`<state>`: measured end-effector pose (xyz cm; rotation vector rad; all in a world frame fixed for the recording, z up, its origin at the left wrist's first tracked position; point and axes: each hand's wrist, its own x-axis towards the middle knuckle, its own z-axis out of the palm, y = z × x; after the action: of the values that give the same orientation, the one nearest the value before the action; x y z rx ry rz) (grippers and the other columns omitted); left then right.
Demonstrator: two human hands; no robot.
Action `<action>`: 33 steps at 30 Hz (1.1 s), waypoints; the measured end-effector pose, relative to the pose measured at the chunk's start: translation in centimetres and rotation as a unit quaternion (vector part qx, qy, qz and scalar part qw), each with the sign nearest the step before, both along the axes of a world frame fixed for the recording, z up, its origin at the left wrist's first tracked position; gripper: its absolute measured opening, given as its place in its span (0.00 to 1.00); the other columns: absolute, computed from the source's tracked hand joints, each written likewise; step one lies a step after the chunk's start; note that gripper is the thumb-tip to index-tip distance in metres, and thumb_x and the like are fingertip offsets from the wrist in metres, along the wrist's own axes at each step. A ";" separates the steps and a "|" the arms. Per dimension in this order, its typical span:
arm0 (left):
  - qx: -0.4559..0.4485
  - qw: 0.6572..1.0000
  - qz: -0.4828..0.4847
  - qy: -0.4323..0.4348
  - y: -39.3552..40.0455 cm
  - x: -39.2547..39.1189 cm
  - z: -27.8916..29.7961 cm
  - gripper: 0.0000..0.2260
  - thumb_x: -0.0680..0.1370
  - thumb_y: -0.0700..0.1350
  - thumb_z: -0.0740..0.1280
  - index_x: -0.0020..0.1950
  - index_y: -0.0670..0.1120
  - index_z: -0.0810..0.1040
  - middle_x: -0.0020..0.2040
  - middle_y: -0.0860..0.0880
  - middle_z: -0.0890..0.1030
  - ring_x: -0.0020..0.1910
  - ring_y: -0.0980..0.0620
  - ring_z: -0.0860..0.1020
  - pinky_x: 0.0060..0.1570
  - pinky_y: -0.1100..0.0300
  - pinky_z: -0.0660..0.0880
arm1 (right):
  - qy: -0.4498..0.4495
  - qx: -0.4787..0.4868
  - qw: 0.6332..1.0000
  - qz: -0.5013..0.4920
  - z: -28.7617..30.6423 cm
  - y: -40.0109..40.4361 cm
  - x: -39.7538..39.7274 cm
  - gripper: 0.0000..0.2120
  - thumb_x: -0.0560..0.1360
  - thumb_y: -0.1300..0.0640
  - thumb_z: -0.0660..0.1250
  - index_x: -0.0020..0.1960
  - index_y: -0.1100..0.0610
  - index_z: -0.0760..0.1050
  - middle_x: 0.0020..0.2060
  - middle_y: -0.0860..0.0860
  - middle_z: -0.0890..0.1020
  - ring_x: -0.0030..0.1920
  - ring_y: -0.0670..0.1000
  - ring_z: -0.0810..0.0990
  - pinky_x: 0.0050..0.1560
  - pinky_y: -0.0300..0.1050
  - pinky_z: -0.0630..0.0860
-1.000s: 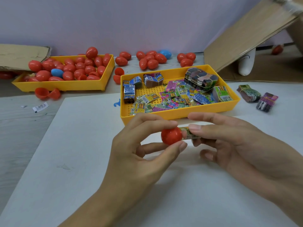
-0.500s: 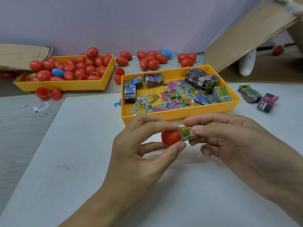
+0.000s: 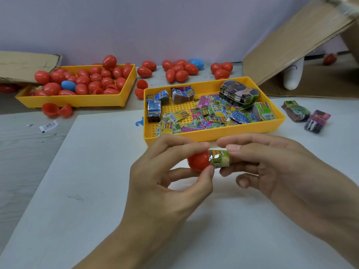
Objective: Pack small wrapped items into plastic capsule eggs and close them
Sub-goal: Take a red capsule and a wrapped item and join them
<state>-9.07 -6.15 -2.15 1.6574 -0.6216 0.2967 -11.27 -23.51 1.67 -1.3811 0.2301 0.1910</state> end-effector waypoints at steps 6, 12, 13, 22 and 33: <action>-0.015 0.999 0.022 -0.028 0.1 0.0 0.2 0.19 0.69 0.34 0.75 0.58 0.45 0.81 0.48 0.44 0.78 0.46 0.48 0.82 0.43 0.60 0.82 | -0.026 -0.044 0.999 -0.004 -0.1 -0.1 -0.2 0.15 0.59 0.55 0.71 0.44 0.55 0.87 0.36 0.52 0.84 0.37 0.46 0.80 0.27 0.38 0.72; -0.019 0.999 0.020 -0.025 0.1 -0.1 0.2 0.20 0.69 0.33 0.74 0.60 0.44 0.80 0.48 0.44 0.78 0.45 0.48 0.82 0.43 0.61 0.82 | -0.035 -0.050 0.997 0.036 -0.1 -0.1 -0.2 0.15 0.59 0.53 0.70 0.44 0.53 0.87 0.47 0.50 0.87 0.44 0.44 0.81 0.32 0.39 0.75; -0.018 0.999 0.020 -0.026 0.1 -0.1 0.1 0.20 0.69 0.33 0.74 0.60 0.44 0.80 0.48 0.45 0.78 0.45 0.49 0.82 0.43 0.61 0.82 | -0.038 -0.050 0.997 0.036 -0.1 -0.2 -0.2 0.15 0.59 0.52 0.70 0.44 0.53 0.87 0.46 0.50 0.87 0.45 0.45 0.82 0.32 0.39 0.76; -0.018 0.999 0.015 -0.028 0.1 0.0 0.0 0.18 0.71 0.38 0.73 0.61 0.44 0.80 0.50 0.45 0.79 0.48 0.46 0.82 0.45 0.61 0.82 | 0.005 0.016 0.998 0.068 -0.2 -0.5 0.1 0.16 0.65 0.50 0.70 0.49 0.55 0.87 0.50 0.56 0.86 0.51 0.54 0.85 0.38 0.42 0.81; -0.017 1.000 0.007 -0.020 0.2 -0.2 0.0 0.14 0.71 0.42 0.76 0.56 0.46 0.82 0.53 0.52 0.85 0.54 0.50 0.84 0.54 0.55 0.80 | 0.003 -0.009 0.999 0.043 0.0 -0.2 -0.2 0.18 0.60 0.50 0.73 0.46 0.57 0.86 0.45 0.56 0.87 0.45 0.50 0.86 0.40 0.42 0.82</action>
<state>-9.26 -5.95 -2.17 1.6275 -0.6318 0.3486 -11.50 -23.74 1.62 -1.4101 0.1776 0.2649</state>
